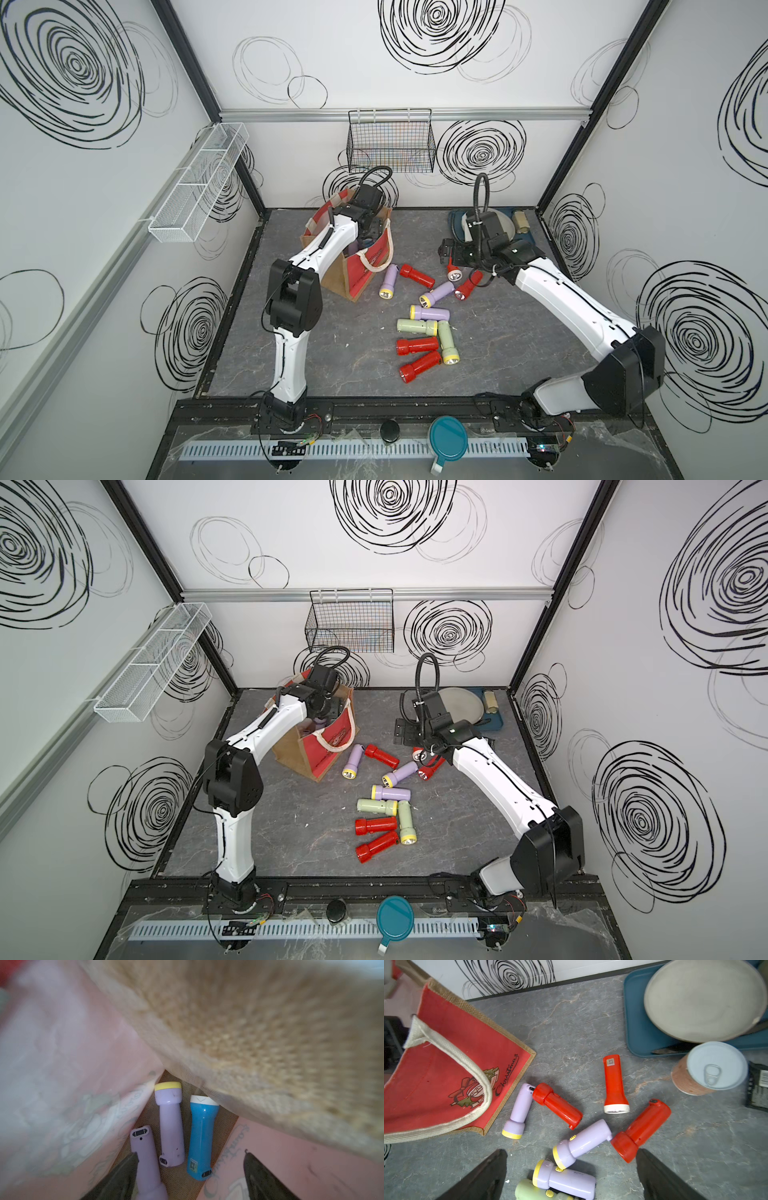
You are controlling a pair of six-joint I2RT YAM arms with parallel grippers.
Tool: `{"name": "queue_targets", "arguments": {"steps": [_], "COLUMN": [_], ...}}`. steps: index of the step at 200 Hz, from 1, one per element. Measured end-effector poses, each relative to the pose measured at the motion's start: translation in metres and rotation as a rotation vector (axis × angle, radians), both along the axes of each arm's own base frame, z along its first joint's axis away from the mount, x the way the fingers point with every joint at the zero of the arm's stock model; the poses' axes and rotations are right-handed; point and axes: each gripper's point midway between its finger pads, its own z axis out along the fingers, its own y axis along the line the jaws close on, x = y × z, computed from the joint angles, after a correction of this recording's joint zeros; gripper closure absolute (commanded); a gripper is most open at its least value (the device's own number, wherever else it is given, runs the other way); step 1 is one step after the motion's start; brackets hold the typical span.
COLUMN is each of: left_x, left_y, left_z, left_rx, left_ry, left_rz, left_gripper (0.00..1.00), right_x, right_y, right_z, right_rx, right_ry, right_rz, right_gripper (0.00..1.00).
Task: Put the flashlights into the tote bags
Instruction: Place the flashlight in the canvas bag, then pick up the flashlight from the center of the board.
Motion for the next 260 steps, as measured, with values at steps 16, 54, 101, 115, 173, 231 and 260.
{"name": "queue_targets", "arguments": {"steps": [16,54,101,115,173,231,260], "left_x": [-0.008,-0.041,-0.102,-0.126,-0.224,-0.238,-0.239], "left_y": [0.0,-0.001,-0.037,-0.059,-0.159,-0.191,-0.196], "left_z": [0.023,0.081,0.105,0.107,0.106,0.082,0.085], "left_rx": [0.004,0.023,0.051,0.059,-0.113,-0.325,-0.363], "left_ry": [-0.043,-0.16,-0.227,-0.242,-0.288,-0.235,-0.239], "left_rz": [0.002,-0.004,-0.115,-0.186,-0.475,-0.472,-0.464], "left_gripper": [0.16,0.15,0.06,0.02,0.01,0.0,0.0], "right_x": [-0.002,-0.007,-0.017,-0.019,-0.014,0.002,0.009], "right_y": [-0.02,-0.047,-0.074,-0.082,-0.098,-0.091,-0.088], "right_z": [0.0,-0.012,-0.054,-0.067,-0.126,-0.168,-0.184], "right_rx": [0.006,-0.015,-0.017,-0.01,0.048,0.078,0.086], "right_ry": [-0.001,0.03,0.137,0.172,0.341,0.434,0.451], "right_rz": [-0.045,-0.117,-0.222,-0.252,-0.343,-0.369,-0.377], "right_gripper": [0.0,0.0,0.0,0.0,0.02,0.11,0.14]}}
